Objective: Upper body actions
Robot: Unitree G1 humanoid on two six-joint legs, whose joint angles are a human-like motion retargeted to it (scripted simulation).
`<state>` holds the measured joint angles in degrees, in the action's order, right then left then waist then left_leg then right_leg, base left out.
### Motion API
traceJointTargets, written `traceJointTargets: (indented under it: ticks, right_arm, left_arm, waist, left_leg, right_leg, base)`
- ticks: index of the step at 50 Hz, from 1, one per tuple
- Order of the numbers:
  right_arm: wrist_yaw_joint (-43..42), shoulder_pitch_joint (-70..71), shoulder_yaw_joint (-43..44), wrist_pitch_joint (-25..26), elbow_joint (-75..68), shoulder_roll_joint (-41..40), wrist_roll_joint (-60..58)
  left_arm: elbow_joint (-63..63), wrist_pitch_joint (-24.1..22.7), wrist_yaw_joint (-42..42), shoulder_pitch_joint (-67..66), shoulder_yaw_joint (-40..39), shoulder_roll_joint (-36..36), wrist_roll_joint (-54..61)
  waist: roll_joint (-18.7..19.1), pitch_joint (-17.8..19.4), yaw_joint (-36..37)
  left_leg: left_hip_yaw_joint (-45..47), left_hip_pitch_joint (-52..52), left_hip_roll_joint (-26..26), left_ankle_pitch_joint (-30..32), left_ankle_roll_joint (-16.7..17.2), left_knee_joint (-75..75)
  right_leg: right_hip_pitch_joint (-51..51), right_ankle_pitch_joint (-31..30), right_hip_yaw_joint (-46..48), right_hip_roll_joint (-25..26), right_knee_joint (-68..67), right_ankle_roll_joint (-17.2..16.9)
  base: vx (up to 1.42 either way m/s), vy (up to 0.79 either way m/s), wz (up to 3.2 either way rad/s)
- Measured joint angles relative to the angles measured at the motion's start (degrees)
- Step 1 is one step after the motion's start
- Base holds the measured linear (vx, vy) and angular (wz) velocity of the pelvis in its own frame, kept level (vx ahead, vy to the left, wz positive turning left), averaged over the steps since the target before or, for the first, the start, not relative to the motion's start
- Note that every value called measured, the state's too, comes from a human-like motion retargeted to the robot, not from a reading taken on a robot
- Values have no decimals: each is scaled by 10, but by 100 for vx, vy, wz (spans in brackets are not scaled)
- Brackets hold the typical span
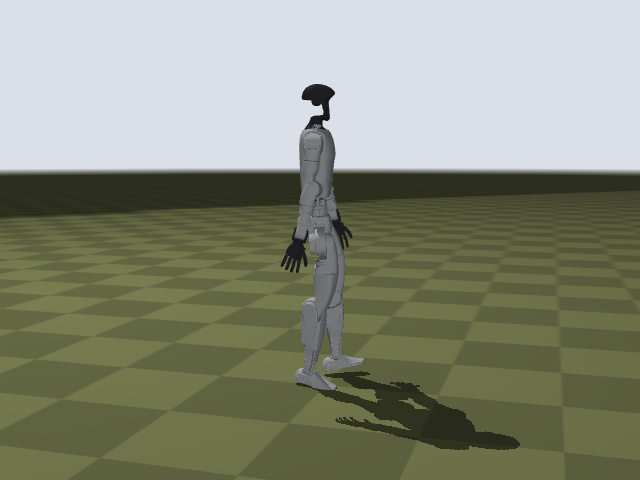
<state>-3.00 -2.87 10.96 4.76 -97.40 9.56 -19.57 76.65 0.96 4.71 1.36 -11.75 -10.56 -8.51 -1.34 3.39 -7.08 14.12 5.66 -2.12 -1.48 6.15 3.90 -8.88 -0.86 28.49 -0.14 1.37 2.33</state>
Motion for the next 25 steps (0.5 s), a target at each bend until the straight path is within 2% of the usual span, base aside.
traceJointTargets:
  ticks: [2,5,10,15,19,22,25]
  right_arm:
    - [1,20,-18,-8,0,-5,-28]
    - [2,51,-39,-16,17,-10,-100]
    - [14,84,-92,-45,103,-10,-179]
    - [38,95,-105,-71,163,-17,-163]
    - [47,93,-90,-81,162,-25,-110]
    - [52,83,-82,-85,137,-24,-78]
    - [42,71,-66,-81,88,-16,-76]
  left_arm:
    - [-22,-6,2,14,15,1,-14]
    - [-32,-22,12,12,25,10,-19]
    - [9,-28,2,-37,5,30,-20]
    - [103,-10,-4,-94,-32,42,-32]
    - [154,11,-12,-125,-53,42,-35]
    - [157,16,-17,-147,-70,40,-32]
    - [149,19,-21,-156,-82,33,-33]
  waist:
    - [-12,22,34]
    - [-22,30,53]
    - [-23,28,57]
    - [-21,5,44]
    - [-31,-15,17]
    - [-39,-13,52]
    - [-45,-18,70]
  left_leg:
    - [-11,8,5,2,9,21]
    - [-44,31,12,3,20,48]
    - [-43,15,25,-40,-5,34]
    - [1,-17,37,-84,-46,-7]
    - [-14,-30,48,-99,-39,-17]
    - [7,-47,63,-110,-55,-25]
    - [-12,-62,80,-129,-61,-23]
  right_leg:
    - [-2,-7,-1,-12,3,2]
    - [5,-17,6,-28,6,0]
    - [13,-29,-7,-42,4,-7]
    - [15,-35,-22,-51,1,-20]
    - [10,-33,7,-74,-6,-39]
    - [-1,-31,-13,-82,-12,-47]
    - [-15,-22,-11,-94,-27,-62]
  base:
    - [-10,-2,-23]
    - [-5,5,4]
    - [10,15,-48]
    - [24,20,-43]
    - [27,21,34]
    - [32,21,-74]
    - [36,29,-4]
